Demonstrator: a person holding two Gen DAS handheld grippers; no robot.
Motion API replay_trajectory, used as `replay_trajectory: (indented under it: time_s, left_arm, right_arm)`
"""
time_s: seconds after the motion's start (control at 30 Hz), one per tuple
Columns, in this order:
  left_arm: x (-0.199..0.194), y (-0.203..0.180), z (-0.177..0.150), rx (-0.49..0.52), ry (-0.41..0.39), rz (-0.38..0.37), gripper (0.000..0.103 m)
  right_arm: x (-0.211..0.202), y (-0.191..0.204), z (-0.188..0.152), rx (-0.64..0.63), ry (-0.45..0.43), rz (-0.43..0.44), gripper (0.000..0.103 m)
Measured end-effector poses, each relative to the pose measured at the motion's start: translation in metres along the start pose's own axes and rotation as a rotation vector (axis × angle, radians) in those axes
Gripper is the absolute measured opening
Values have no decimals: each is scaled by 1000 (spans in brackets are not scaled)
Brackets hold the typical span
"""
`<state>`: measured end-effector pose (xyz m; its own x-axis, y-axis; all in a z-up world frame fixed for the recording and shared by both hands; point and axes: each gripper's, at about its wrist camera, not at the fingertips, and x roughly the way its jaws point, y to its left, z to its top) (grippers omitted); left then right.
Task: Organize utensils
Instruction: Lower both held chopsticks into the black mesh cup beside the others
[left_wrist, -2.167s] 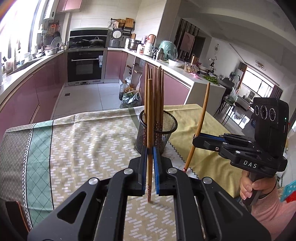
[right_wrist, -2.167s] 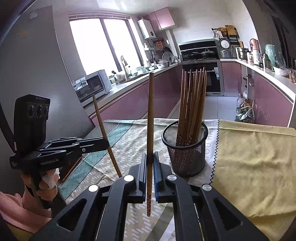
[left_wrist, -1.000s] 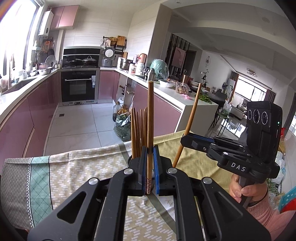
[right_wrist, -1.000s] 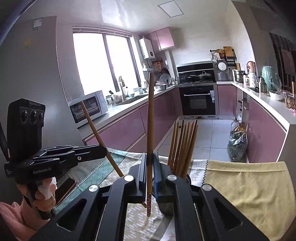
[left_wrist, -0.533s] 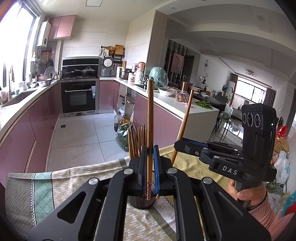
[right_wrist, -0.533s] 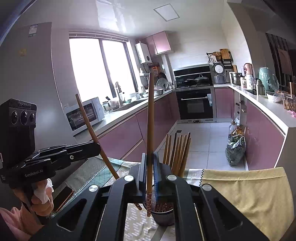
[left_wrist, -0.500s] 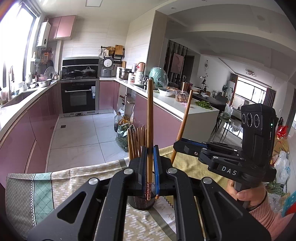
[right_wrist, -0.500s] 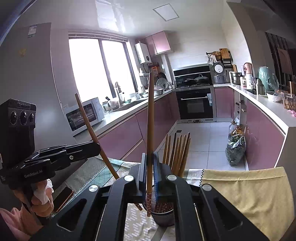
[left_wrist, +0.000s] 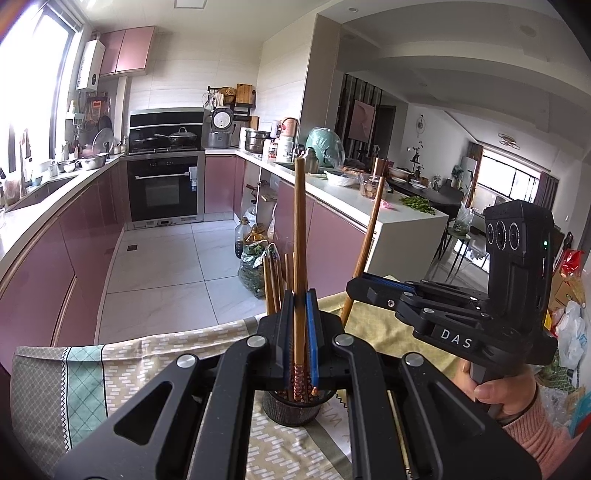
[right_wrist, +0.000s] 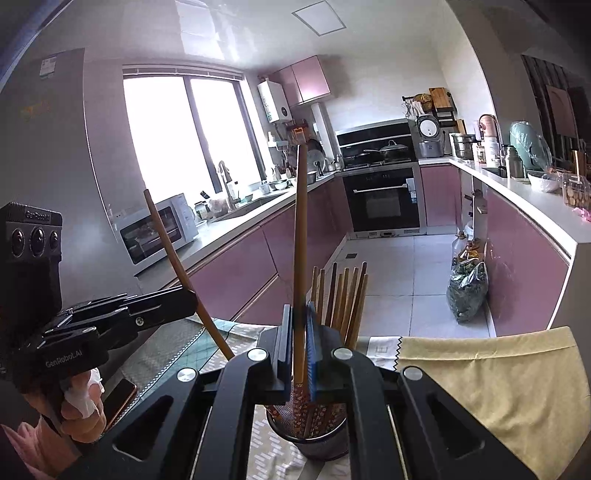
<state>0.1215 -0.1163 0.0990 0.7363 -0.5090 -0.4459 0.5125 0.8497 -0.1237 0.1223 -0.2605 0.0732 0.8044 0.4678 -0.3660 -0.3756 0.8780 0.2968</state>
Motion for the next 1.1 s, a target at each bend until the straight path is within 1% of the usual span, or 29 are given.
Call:
replay_trajectory:
  time_s: [0.33, 0.57, 1.1]
  left_arm:
    - [8, -7, 2, 7, 30, 7, 7]
    - [12, -11, 4, 18, 48, 19, 7]
    - [25, -2, 7, 13, 86, 26, 7]
  right_arm:
    - [12, 2, -3, 1, 24, -25, 6]
    - [16, 2, -5, 1, 35, -28, 6]
    - [22, -1, -10, -2, 60, -29, 6]
